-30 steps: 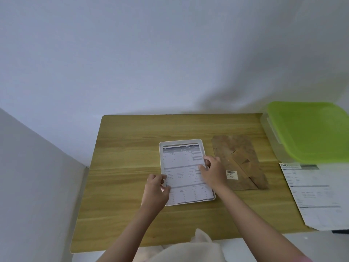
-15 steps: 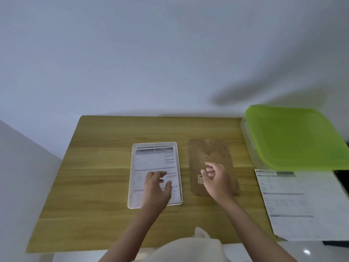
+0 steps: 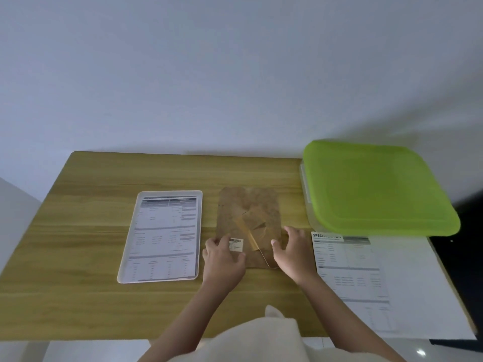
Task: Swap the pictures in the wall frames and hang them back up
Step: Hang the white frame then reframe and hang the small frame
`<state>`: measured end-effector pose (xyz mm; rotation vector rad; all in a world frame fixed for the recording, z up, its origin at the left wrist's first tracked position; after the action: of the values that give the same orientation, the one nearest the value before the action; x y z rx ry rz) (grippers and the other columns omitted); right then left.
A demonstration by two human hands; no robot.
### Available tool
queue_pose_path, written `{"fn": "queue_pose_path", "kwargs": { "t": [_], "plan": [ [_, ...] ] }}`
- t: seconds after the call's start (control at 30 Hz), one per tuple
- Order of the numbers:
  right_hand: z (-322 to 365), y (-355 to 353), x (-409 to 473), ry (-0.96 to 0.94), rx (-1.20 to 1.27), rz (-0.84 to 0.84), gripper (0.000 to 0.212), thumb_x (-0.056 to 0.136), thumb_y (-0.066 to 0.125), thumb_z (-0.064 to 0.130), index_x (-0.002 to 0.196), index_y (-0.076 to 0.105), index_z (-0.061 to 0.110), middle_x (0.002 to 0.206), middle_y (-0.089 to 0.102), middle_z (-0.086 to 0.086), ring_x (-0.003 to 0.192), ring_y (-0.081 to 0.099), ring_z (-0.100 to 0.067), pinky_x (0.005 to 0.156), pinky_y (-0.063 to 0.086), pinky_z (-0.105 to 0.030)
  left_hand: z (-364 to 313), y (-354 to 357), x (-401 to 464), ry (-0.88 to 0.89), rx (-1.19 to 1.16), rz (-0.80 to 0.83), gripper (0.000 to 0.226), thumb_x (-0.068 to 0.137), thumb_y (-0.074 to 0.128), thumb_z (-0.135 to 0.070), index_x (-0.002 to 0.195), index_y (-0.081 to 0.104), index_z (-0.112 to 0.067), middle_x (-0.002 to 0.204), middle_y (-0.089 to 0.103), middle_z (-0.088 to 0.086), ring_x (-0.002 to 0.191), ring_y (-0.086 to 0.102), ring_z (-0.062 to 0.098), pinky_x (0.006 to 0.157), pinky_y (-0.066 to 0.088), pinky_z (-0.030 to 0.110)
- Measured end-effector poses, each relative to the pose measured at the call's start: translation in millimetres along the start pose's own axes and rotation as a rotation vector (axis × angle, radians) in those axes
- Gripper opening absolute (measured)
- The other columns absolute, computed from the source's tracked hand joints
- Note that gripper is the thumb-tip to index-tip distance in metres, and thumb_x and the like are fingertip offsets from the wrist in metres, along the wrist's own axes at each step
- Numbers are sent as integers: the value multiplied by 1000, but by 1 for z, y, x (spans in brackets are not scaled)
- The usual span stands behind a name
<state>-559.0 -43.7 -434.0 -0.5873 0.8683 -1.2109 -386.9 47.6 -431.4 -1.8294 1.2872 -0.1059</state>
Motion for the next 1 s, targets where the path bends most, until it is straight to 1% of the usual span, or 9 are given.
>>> {"fn": "queue_pose_path", "kwargs": {
  "t": [0.13, 0.23, 0.37, 0.43, 0.53, 0.7, 0.83, 0.93, 1.0],
  "plan": [
    [10, 9, -5, -62, 33, 60, 59, 90, 56, 32, 142, 37, 12, 138, 39, -7, 125, 45, -21, 99, 39, -30, 0, -2, 1, -57, -10, -39, 57, 83, 58, -32, 136, 39, -20, 135, 33, 10, 125, 34, 31, 104, 32, 38],
    [5, 12, 0, 18, 118, 77, 63, 87, 61, 35, 141, 37, 13, 139, 36, -10, 123, 47, -23, 98, 39, -29, 6, -11, 8, -124, -72, -68, 55, 80, 62, -32, 131, 45, -21, 131, 38, 9, 123, 38, 28, 101, 35, 37],
    [0, 10, 6, 87, 337, 50, 49, 77, 73, 31, 120, 53, 20, 114, 56, -3, 96, 57, -14, 86, 48, -28, 11, -26, 22, -138, -244, -77, 52, 75, 70, -28, 124, 55, -19, 122, 53, 7, 105, 53, 18, 89, 45, 29],
    [1, 8, 2, 107, 377, 37, 55, 76, 76, 29, 124, 52, 15, 107, 59, 1, 95, 58, -15, 85, 48, -29, 10, -35, 25, -116, -262, -84, 49, 74, 72, -22, 120, 58, -16, 118, 58, 6, 104, 55, 17, 88, 46, 27],
    [7, 5, -5, 116, 385, -5, 70, 74, 78, 32, 134, 47, 12, 120, 57, -3, 105, 55, -16, 90, 46, -31, 13, -50, 24, -101, -268, -80, 49, 73, 74, -14, 119, 59, -12, 115, 61, 6, 105, 57, 20, 89, 47, 29],
    [42, 15, -24, 44, 425, -33, 72, 75, 78, 31, 136, 46, 13, 124, 52, -3, 100, 51, -12, 84, 43, -25, 34, -86, 11, -62, -296, -121, 51, 73, 74, -14, 122, 58, -13, 111, 63, 3, 99, 59, 18, 86, 51, 34],
    [78, 41, -37, 17, 446, 18, 73, 74, 78, 34, 137, 46, 16, 124, 53, -1, 102, 54, -12, 87, 48, -26, 66, -119, 2, -83, -348, -154, 44, 74, 73, -8, 116, 61, -12, 100, 63, -1, 94, 61, 18, 78, 49, 29],
    [107, 61, -45, -17, 454, 38, 69, 74, 79, 30, 134, 49, 14, 116, 51, 3, 98, 53, -9, 76, 43, -11, 90, -145, -2, -95, -349, -187, 43, 73, 73, -8, 114, 62, -15, 93, 63, -8, 89, 61, 15, 77, 50, 31],
    [122, 75, -50, -19, 458, 62, 65, 75, 79, 27, 132, 51, 14, 114, 51, 4, 96, 52, -8, 69, 39, -7, 107, -158, -3, -102, -361, -195, 42, 73, 73, -7, 113, 62, -15, 86, 60, -15, 85, 60, 13, 75, 48, 29]
  ]
}}
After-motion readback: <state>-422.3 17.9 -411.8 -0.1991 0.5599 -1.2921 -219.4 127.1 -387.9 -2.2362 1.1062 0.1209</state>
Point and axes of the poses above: each hand's wrist, its own x-axis towards the middle knuckle, its own y-axis out of the palm, z = x × y, the point moved 7 cm from there along x, towards the middle knuckle
